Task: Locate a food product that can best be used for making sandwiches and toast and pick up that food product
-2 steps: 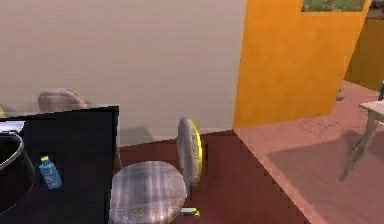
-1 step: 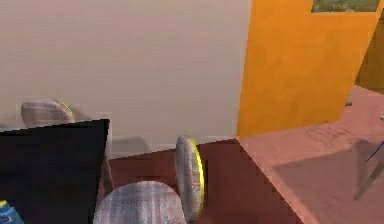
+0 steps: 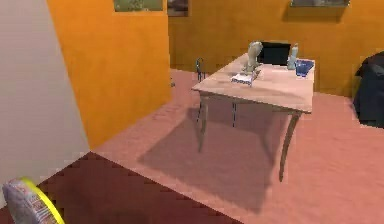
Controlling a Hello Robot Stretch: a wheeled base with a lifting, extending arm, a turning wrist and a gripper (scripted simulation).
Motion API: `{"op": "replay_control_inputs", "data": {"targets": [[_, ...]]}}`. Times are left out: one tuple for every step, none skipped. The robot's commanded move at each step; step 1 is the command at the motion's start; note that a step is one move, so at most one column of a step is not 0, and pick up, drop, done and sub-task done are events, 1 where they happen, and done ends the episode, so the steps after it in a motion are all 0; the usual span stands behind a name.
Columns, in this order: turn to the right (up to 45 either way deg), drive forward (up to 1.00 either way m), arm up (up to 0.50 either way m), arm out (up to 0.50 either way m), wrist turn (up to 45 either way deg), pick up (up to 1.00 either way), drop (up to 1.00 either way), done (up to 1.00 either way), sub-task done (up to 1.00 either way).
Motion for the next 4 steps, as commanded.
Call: {"op": "replay_control_inputs", "data": {"targets": [[45.0, 0.0, 0.0, 0.0, 0.0, 0.0, 0.0, 0.0, 0.0], [27.0, 0.0, 0.0, 0.0, 0.0, 0.0, 0.0, 0.0, 0.0], [0.0, 0.2, 0.0, 0.0, 0.0, 0.0, 0.0, 0.0, 0.0], [45.0, 0.0, 0.0, 0.0, 0.0, 0.0, 0.0, 0.0, 0.0]]}}
